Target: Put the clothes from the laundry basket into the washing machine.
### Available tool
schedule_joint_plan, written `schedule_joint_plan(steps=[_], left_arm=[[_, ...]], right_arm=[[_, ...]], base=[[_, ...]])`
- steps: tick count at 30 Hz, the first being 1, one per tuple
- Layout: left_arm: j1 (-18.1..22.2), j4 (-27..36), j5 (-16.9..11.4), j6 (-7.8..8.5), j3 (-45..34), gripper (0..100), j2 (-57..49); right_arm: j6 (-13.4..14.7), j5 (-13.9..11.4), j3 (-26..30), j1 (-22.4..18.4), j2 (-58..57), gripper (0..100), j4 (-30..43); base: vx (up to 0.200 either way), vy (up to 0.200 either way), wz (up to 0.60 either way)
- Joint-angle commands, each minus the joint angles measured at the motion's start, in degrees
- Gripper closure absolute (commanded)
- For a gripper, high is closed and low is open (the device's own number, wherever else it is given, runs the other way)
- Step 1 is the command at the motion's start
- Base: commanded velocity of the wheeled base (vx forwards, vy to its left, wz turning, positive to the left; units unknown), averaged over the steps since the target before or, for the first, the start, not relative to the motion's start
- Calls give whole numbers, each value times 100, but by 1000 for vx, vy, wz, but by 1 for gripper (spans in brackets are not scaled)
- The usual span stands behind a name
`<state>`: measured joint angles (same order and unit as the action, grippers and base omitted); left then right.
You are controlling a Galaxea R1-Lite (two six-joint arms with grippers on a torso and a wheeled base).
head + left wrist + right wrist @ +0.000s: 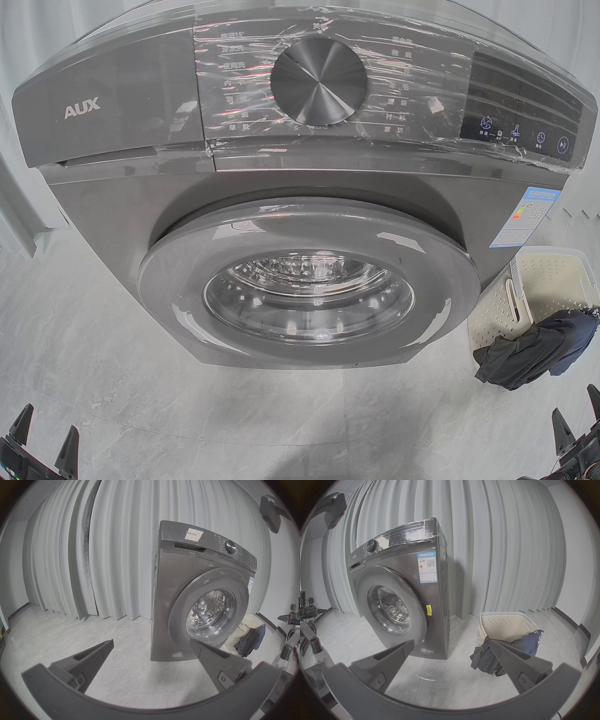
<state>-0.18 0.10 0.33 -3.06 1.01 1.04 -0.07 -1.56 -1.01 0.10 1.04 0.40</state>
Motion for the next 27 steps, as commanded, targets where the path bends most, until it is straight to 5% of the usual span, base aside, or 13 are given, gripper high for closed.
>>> schedule_joint_plan(steps=[1, 12, 15, 20, 24, 27], left_arm=[[1, -1, 2, -2, -92, 0, -95], [1, -1, 2, -2, -92, 0, -86], [1, -1, 2, -2, -92, 0, -86], [1, -1, 2, -2, -92, 0, -86], [1, -1, 2, -2, -92, 0, -95], [1, -1, -7, -2, -92, 0, -86]], right_arm=[[-10, 7, 92, -19, -42, 0, -5], [-45, -72, -13, -1, -104, 0, -111], [7, -116, -848, 61, 134, 0, -339], [60, -653, -1200, 307, 1566, 0, -357], [517, -1373, -1340, 711, 3096, 0, -585], [658, -1531, -1375, 1080, 3931, 0, -1165]], base=[[0, 0, 0], [0, 0, 0], [0, 0, 0], [0, 0, 0], [0, 0, 0], [0, 0, 0]])
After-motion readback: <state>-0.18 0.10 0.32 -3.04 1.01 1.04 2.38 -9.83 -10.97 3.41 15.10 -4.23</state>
